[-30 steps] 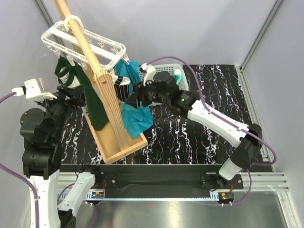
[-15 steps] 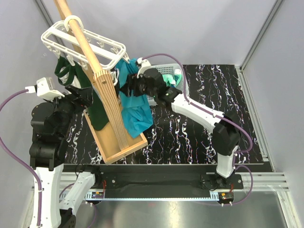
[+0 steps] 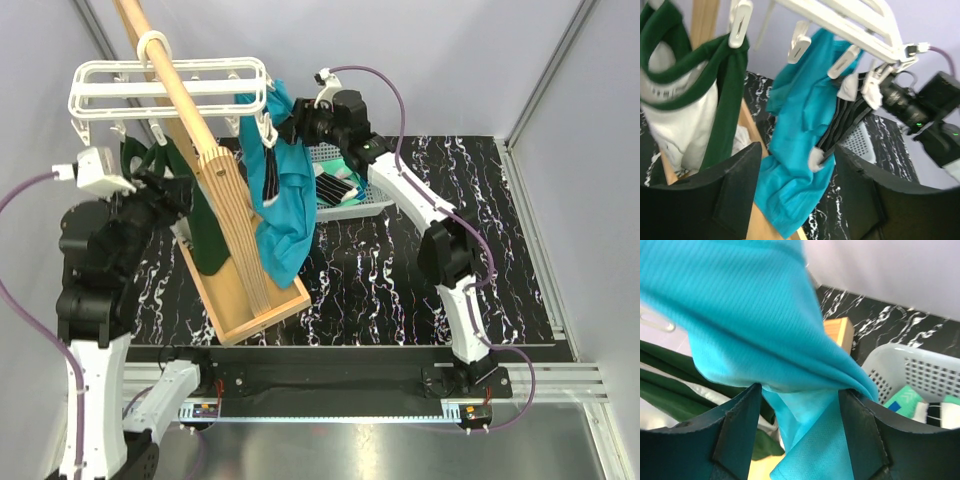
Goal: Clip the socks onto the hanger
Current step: Clamp the sock onto the hanger.
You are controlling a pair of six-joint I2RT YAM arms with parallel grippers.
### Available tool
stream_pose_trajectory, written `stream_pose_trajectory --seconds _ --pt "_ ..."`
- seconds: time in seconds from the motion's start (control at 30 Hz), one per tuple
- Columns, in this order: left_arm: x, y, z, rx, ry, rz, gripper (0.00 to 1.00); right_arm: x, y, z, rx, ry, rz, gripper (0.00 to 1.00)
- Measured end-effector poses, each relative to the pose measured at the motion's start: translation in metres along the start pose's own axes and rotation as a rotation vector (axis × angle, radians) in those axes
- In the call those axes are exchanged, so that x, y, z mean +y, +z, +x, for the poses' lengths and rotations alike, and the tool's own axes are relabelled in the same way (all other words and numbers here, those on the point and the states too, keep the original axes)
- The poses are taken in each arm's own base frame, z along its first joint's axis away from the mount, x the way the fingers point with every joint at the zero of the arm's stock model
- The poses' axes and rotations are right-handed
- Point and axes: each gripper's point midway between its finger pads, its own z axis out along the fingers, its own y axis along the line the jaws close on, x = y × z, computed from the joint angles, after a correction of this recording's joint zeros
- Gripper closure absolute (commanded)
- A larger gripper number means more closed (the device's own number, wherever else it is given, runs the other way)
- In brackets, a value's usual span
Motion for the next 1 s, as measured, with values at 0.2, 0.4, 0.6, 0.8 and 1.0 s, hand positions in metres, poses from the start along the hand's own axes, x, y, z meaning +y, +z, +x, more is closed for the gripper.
stream_pose_trajectory --seconds 0.2,0.4,0.6,0.8,1.0 --pt "-0.024 0.041 -0.013 0.061 0.002 0.070 0.47 0.005 0.006 0.008 0.058 0.006 -0.054 0.27" --pt "-0.025 0.087 0.006 0.163 -0.005 0.081 0.48 0.005 -0.006 0.000 0.102 0.025 -0.049 0.23" --pt "-0.030 0.107 -0.001 0.183 0.004 0.099 0.53 -0.004 -0.044 0.012 0.208 0.054 0.061 0.10" --pt "-0.044 0.108 -0.019 0.146 0.014 0.151 0.55 0.040 -0.125 0.007 0.212 0.052 0.030 0.09" --pt "-0.045 0.105 -0.017 0.156 0.007 0.162 0.55 0.140 -0.178 -0.004 0.113 -0.041 -0.218 0.25"
